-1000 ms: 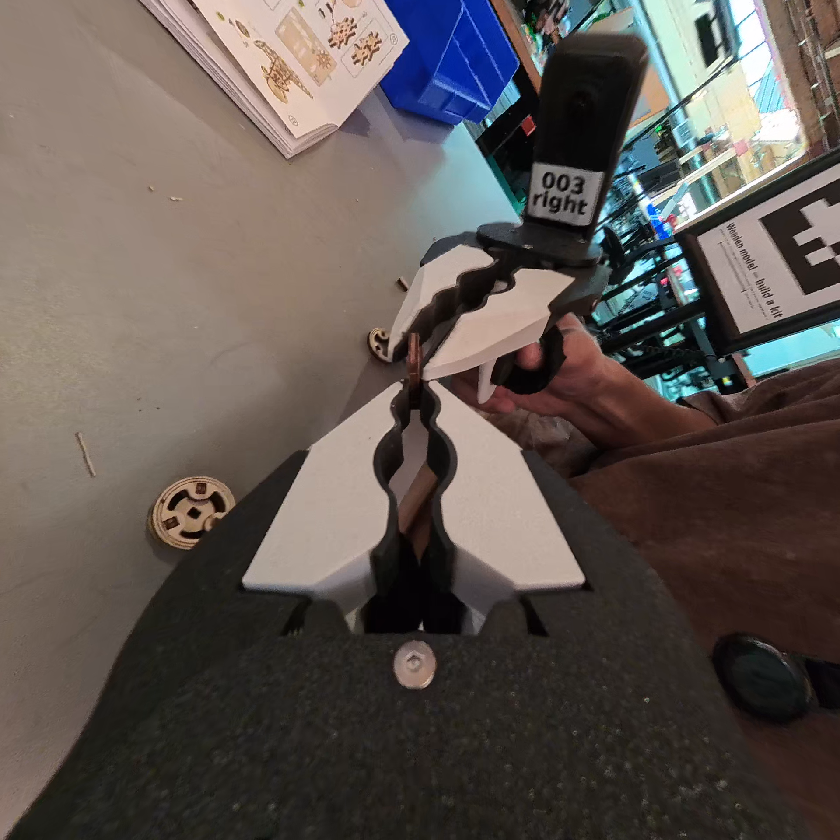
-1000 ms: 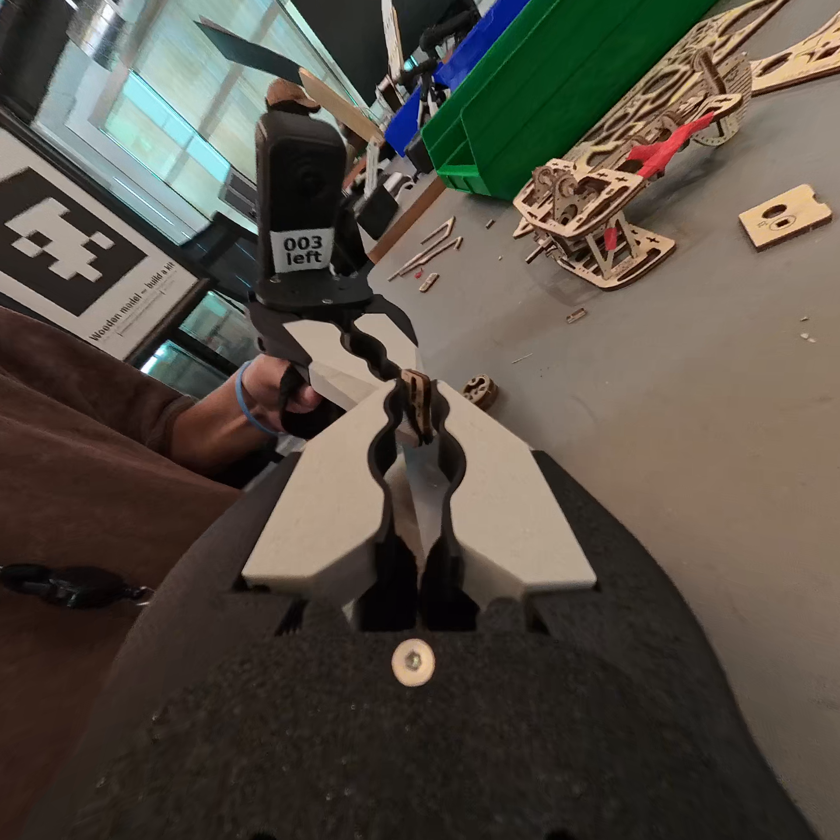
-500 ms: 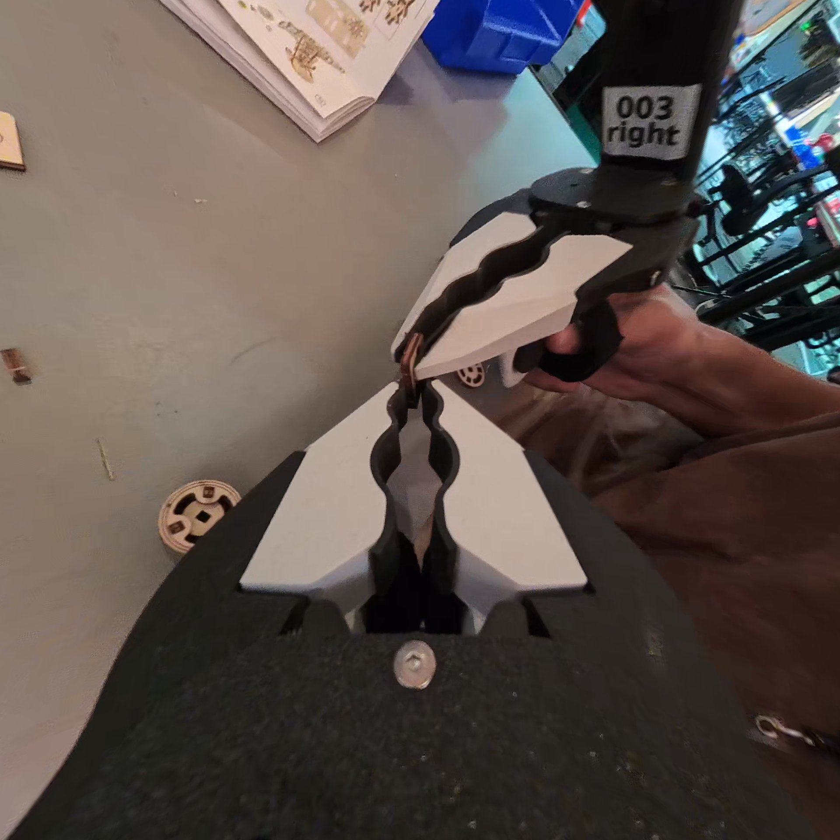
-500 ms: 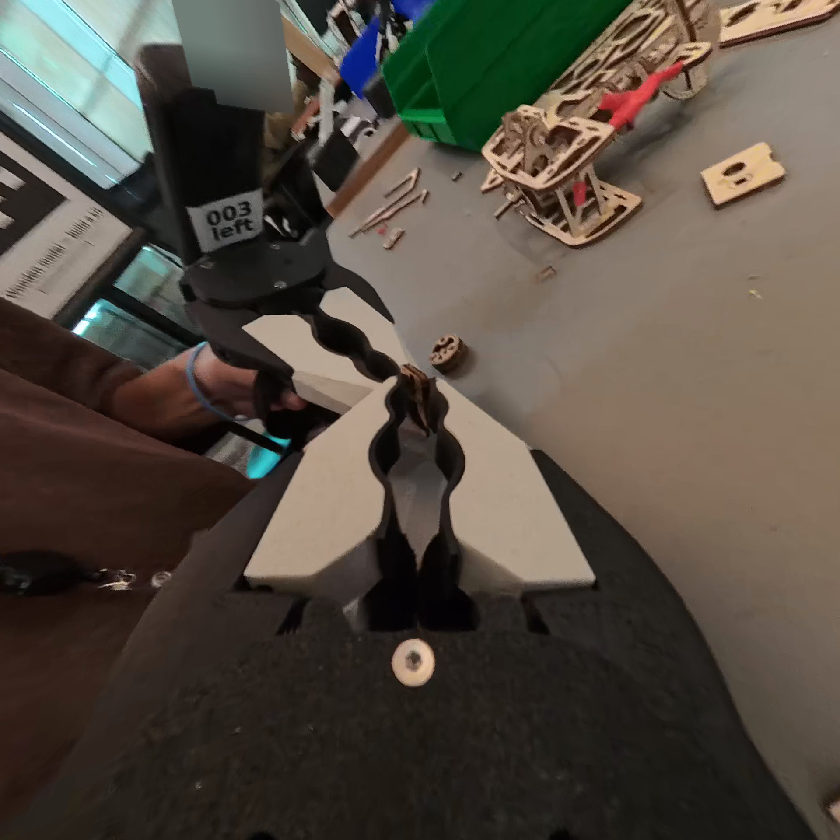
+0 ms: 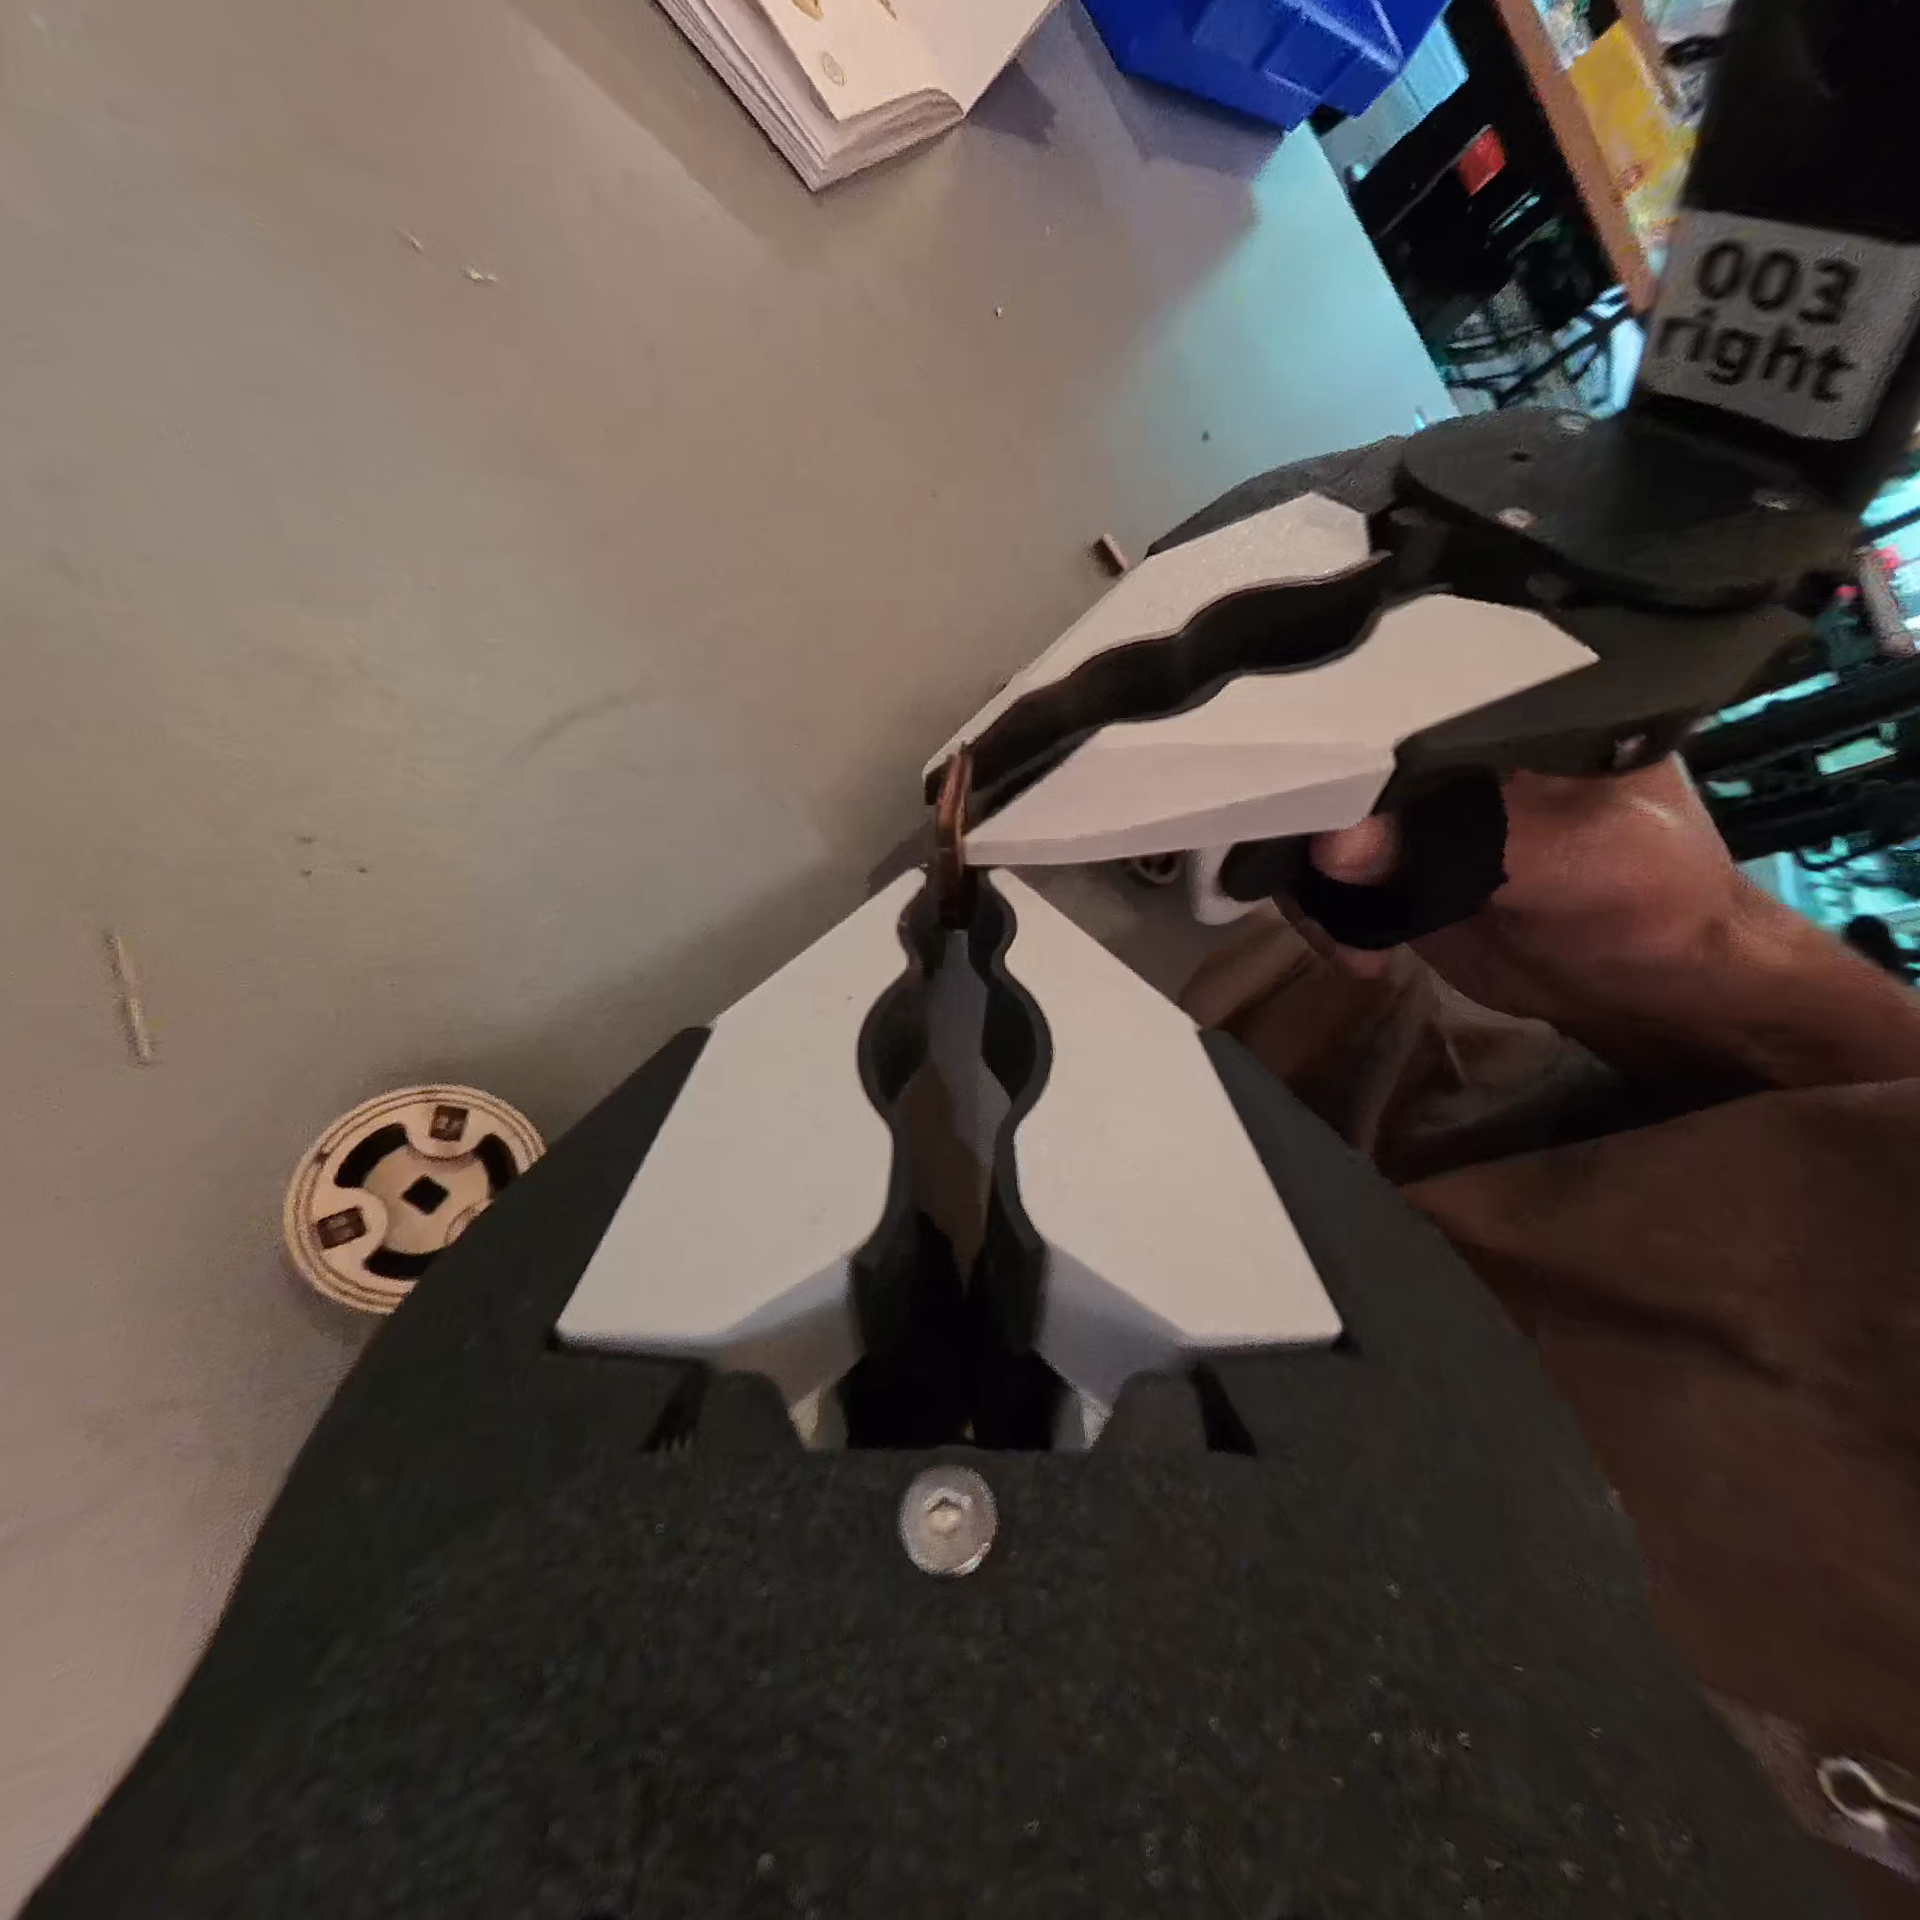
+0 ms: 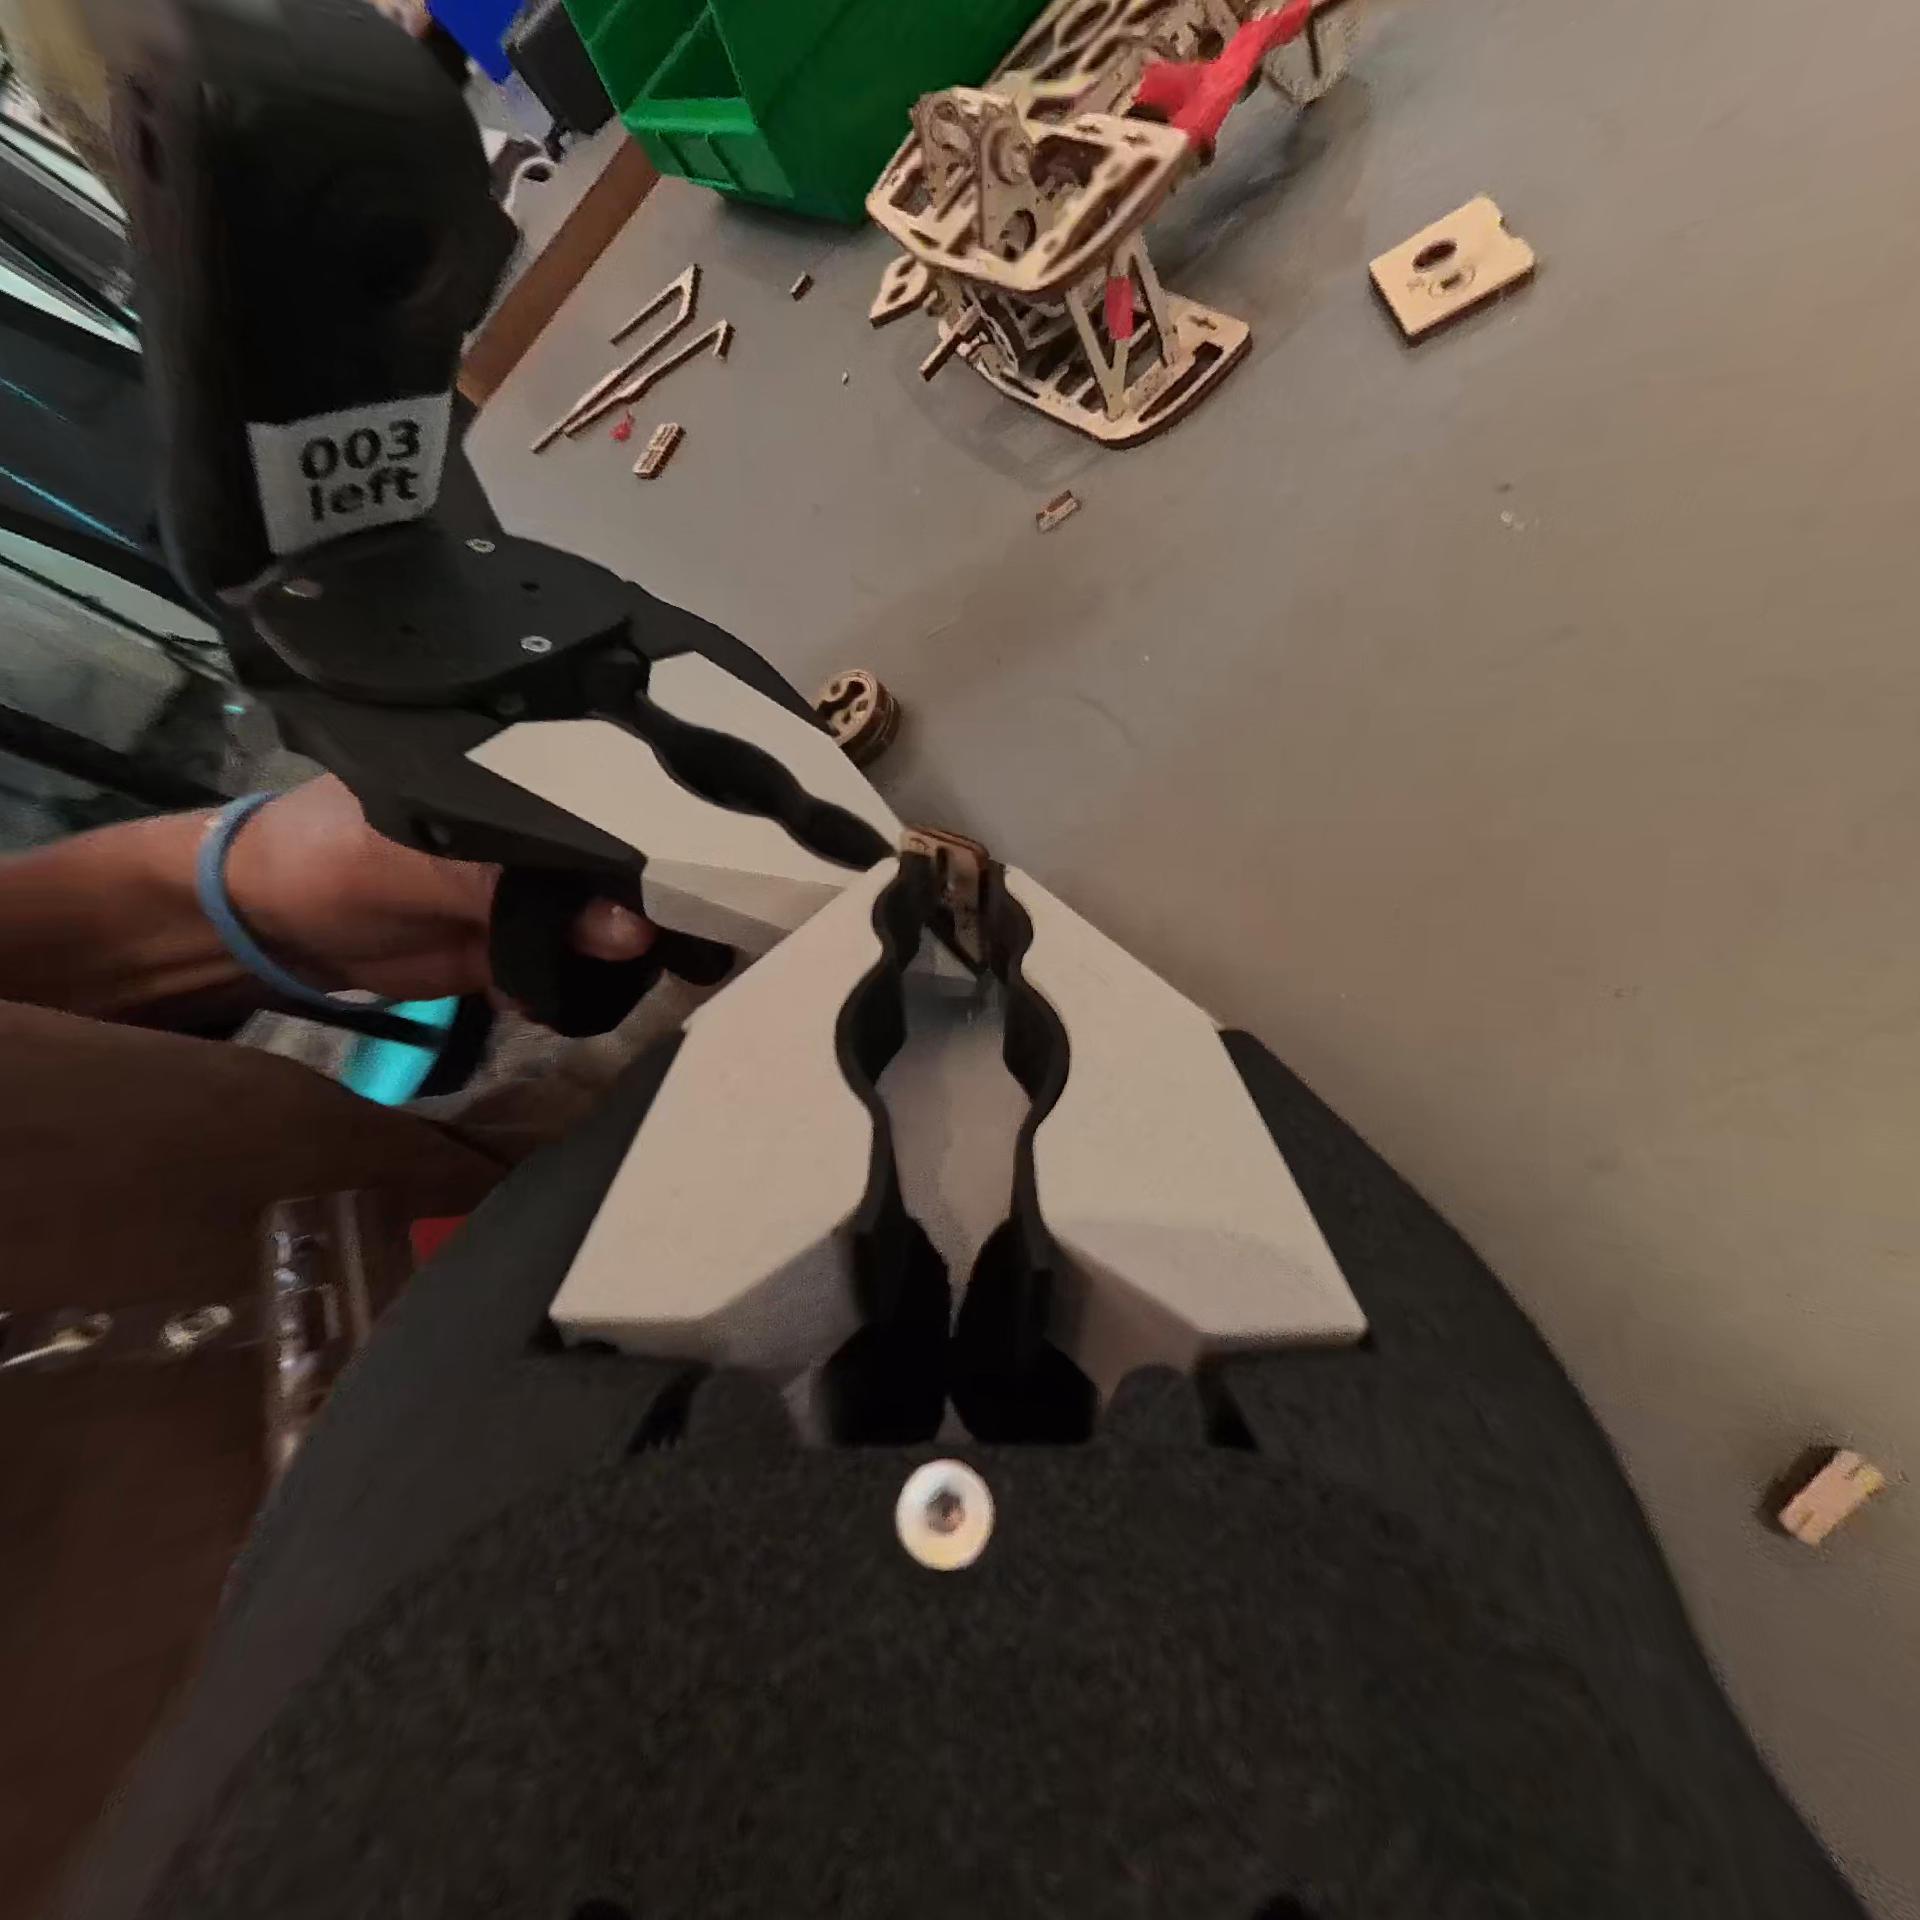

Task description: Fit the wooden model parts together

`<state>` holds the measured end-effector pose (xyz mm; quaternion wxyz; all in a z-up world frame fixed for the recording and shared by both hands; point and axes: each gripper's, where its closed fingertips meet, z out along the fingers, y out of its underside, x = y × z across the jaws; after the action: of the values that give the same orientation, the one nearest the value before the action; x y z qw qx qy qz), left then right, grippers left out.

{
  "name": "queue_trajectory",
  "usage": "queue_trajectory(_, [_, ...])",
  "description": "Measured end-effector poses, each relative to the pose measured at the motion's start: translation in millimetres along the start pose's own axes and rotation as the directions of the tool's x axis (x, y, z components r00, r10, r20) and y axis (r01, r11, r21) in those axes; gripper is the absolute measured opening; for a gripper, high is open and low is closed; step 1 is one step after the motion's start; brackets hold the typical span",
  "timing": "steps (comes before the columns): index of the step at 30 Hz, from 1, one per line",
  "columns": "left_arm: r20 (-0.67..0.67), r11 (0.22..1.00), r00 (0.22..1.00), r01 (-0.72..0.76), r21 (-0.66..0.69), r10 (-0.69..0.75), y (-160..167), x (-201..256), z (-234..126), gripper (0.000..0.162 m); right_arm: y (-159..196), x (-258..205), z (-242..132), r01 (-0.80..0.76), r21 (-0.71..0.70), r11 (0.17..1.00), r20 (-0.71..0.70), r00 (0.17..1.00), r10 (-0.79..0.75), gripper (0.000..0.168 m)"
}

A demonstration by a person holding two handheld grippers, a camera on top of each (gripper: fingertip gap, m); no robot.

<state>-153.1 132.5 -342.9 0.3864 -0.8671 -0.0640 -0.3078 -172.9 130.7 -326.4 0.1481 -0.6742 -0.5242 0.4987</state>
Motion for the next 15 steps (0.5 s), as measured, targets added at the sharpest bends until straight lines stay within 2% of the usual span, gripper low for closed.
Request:
queue_trajectory(3, [-0.009,1.000,1.000,-0.001,-0.002,0.001,-0.1,1.0,0.7,0.001,-0.8,0.4,-1.7,-0.046,-0.013,0.999,0.038,0.998,0.046,0.011])
queue_trajectory(8, [-0.002,1.000,1.000,0.003,0.005,-0.003,-0.7,0.0,0.4,0.001,-1.0,1.7,-0.3,-0.025,-0.025,0.999,0.010,1.000,0.025,0.011])
queue_trajectory(15, [0.041,0.999,0.998,-0.040,-0.002,0.040,0.4,-2.1,1.2,0.001,1.7,2.3,1.0,-0.099,-0.039,0.994,0.042,0.994,0.101,0.012])
